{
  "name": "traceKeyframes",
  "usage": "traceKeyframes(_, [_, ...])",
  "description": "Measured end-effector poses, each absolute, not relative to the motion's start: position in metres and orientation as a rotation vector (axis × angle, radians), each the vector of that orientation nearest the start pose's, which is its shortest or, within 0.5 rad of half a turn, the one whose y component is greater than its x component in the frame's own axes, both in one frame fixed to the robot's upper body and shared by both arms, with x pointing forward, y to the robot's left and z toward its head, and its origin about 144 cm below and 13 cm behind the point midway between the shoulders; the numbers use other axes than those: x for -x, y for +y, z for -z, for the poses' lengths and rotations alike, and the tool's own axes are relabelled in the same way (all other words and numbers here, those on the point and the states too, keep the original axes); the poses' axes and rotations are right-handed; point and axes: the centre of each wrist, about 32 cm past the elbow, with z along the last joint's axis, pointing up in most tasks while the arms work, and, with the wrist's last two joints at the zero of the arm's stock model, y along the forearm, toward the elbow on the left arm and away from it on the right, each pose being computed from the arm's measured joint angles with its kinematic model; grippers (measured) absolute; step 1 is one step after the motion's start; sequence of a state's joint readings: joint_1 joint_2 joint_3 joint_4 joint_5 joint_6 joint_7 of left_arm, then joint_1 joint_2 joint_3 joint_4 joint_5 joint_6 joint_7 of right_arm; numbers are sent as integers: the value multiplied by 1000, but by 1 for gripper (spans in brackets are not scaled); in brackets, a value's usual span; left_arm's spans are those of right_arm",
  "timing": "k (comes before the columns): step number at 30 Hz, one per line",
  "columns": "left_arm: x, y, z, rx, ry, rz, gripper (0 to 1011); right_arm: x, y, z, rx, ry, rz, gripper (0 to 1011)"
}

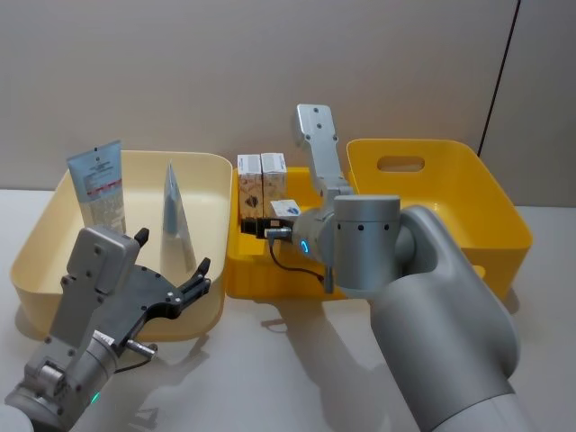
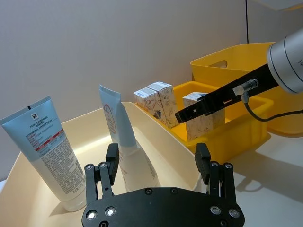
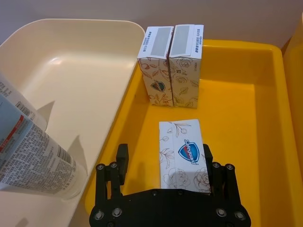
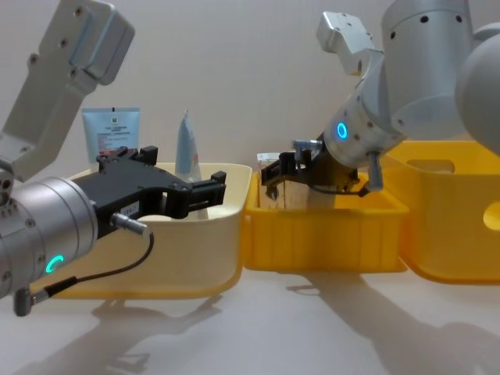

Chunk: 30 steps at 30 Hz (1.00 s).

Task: Bimanual collaborative sorting of washing and personal care products

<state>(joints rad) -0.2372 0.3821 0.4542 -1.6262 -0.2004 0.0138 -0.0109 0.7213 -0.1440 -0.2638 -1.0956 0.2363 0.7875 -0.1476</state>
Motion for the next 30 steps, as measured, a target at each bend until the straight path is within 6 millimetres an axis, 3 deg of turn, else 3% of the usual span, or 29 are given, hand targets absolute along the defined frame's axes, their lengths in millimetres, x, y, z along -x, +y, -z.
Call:
traceKeyframes(5, [-492, 198, -1204, -61, -268, -1124, 1000, -623, -87, -1296, 399, 433, 1288, 834])
traceKeyframes(9, [-492, 198, -1204, -61, -268, -1124, 1000, -623, -87, -1295, 398, 433, 1289, 673])
traceKeyframes(17, [-492, 198, -1204, -61, -268, -1124, 1000, -624, -87, -1294, 397, 434, 1290, 461])
traceKeyframes(30, [-492, 198, -1204, -61, -268, -1124, 1000, -624, -86, -1294, 395, 432, 1291, 399])
